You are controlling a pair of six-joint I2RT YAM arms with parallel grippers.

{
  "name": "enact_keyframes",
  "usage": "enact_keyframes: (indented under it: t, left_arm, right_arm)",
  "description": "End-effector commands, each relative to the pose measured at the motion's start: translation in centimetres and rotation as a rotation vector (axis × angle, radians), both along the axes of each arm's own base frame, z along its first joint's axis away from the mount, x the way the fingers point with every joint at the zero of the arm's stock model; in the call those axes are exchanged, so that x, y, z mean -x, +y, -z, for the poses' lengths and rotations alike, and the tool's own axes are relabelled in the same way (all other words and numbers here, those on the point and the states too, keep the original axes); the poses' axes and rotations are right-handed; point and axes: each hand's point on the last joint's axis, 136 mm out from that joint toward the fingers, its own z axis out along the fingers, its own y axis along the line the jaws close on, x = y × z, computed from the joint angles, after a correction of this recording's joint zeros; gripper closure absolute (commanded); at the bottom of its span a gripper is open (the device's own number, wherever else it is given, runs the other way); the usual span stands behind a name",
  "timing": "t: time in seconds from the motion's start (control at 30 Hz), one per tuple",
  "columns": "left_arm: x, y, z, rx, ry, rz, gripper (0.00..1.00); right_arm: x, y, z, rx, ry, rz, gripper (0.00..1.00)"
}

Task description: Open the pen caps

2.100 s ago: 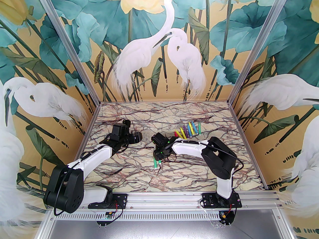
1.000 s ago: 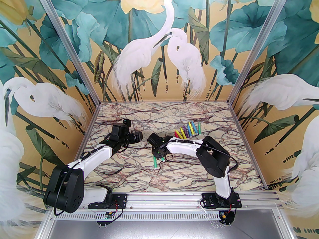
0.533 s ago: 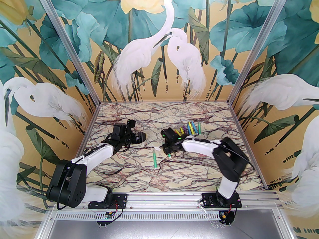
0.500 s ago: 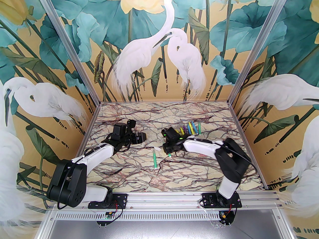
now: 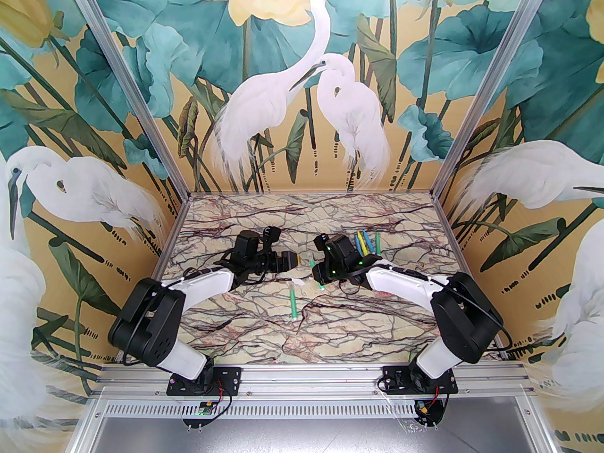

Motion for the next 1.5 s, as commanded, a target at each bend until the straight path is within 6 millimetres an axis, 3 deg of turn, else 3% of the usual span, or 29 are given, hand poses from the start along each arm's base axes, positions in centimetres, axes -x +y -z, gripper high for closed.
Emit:
enact_keyframes:
  t: [0.0, 0.47, 0.67, 1.3, 1.4, 1.47]
  left_arm:
    - [-0.5, -2.0, -1.7, 0.068, -0.023, 0.038, 0.27]
    - [-1.7, -4.3, -1.1, 0.11, 0.027, 0.06, 0.38]
    - [-1.6, -4.8, -1.0, 0.12, 0.047, 0.079, 0.48]
    - [-1.9, -5.0, -0.5, 0.101, 0.067, 0.076, 0.72]
    - [-1.9, -5.0, -0.6, 0.104, 0.068, 0.081, 0.77]
    - [-1.9, -5.0, -0.6, 0.102, 0.07, 0.083, 0.78]
  right_arm:
    - [0.2, 0.3, -0.9, -0.039, -0.013, -0.006, 0.93]
    - [0.3, 0.7, -1.2, -0.053, -0.019, -0.031, 0.94]
    - [0.2, 0.7, -1.4, -0.054, -0.027, -0.03, 0.94]
    - [0.0, 0.6, -1.7, -0.045, -0.041, -0.031, 0.94]
    - [-0.1, 0.6, -1.7, -0.044, -0.045, -0.029, 0.89]
    - [-0.3, 0.5, -1.7, -0.039, -0.051, -0.019, 0.78]
